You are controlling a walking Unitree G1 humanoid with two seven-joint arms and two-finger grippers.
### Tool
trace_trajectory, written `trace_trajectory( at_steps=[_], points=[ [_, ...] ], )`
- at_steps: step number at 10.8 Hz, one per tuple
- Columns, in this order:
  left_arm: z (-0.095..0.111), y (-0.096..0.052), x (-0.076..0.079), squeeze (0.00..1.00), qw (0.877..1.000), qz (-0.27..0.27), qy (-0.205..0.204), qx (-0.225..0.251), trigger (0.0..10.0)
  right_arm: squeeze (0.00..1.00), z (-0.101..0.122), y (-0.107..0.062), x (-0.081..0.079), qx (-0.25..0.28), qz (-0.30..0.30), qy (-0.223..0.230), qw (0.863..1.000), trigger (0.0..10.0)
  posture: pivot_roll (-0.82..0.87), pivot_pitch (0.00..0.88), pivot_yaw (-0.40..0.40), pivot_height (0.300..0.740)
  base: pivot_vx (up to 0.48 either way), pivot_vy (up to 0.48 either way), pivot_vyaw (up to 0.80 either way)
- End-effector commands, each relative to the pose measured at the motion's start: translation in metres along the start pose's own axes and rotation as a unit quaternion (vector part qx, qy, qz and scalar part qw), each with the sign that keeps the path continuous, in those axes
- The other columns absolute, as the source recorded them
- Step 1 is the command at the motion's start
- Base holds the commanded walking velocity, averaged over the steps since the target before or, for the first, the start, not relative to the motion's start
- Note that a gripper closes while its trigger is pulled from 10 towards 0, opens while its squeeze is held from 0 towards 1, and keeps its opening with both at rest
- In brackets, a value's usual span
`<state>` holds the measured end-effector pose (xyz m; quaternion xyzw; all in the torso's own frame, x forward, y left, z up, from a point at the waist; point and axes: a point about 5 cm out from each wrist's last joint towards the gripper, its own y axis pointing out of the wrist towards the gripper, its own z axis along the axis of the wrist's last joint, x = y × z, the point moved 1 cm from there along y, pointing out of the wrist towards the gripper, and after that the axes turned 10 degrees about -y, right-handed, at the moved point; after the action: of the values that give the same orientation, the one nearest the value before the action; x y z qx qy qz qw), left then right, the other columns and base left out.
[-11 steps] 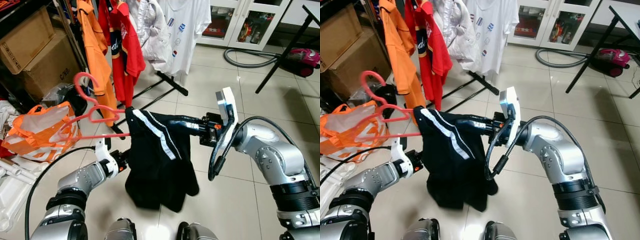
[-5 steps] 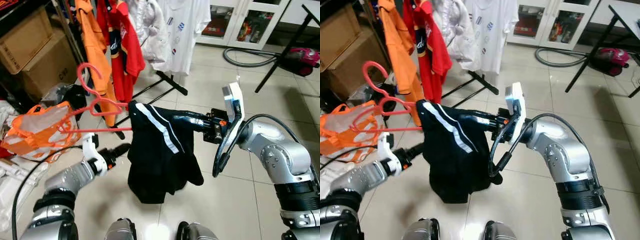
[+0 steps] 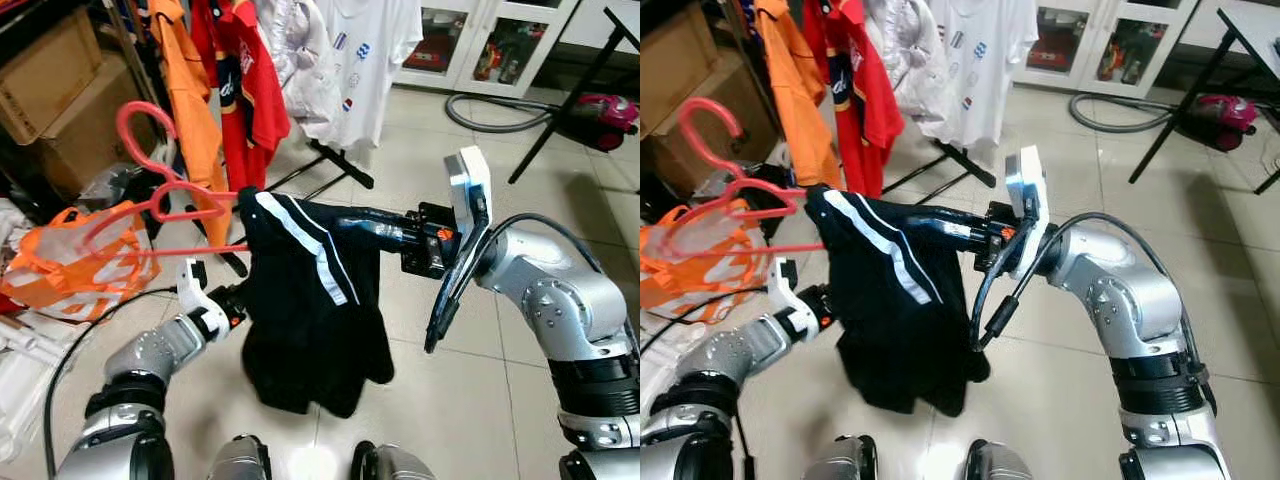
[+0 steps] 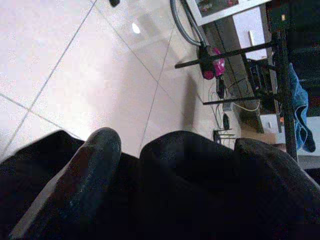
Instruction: Hang hanger
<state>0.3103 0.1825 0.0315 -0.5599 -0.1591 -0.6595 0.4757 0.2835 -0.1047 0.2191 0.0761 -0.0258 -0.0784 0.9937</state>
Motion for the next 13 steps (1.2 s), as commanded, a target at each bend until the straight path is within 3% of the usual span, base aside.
trace_trajectory(
  at_steps=[1, 6, 8, 9, 13],
  points=[
    [-0.002, 0.001, -0.001, 0.0, 1.0, 0.003, -0.018, -0.001, 10.0, 0.0, 0.013, -0.001, -0.002, 0.018, 0.007, -0.02, 1.0, 0.0, -0.02, 0.17, -0.023, 0.74, 0.0, 0.0, 0.0],
    [-0.027, 0.002, -0.006, 0.0, 0.998, 0.002, -0.053, -0.038, 10.0, 0.0, 0.012, 0.0, -0.003, 0.017, 0.01, -0.016, 1.0, 0.0, -0.01, 0.159, -0.011, 0.74, 0.0, 0.0, 0.0],
    [-0.036, 0.006, -0.005, 0.0, 0.998, 0.004, -0.028, -0.055, 10.0, 0.0, 0.01, 0.0, -0.003, 0.014, 0.012, -0.016, 1.0, 0.0, -0.01, 0.148, -0.014, 0.74, 0.0, 0.0, 0.0],
    [-0.037, 0.006, -0.006, 0.0, 0.998, 0.009, -0.02, -0.06, 0.0, 0.0, 0.009, 0.0, -0.003, 0.012, 0.012, -0.015, 1.0, 0.0, -0.01, 0.142, -0.01, 0.74, 0.0, 0.0, 0.0],
    [-0.051, 0.013, -0.006, 0.0, 0.997, 0.019, -0.055, -0.058, 0.0, 0.0, 0.009, 0.002, -0.006, 0.022, 0.014, -0.014, 1.0, 0.0, 0.0, 0.136, 0.0, 0.74, 0.0, 0.0, 0.0]
  ],
)
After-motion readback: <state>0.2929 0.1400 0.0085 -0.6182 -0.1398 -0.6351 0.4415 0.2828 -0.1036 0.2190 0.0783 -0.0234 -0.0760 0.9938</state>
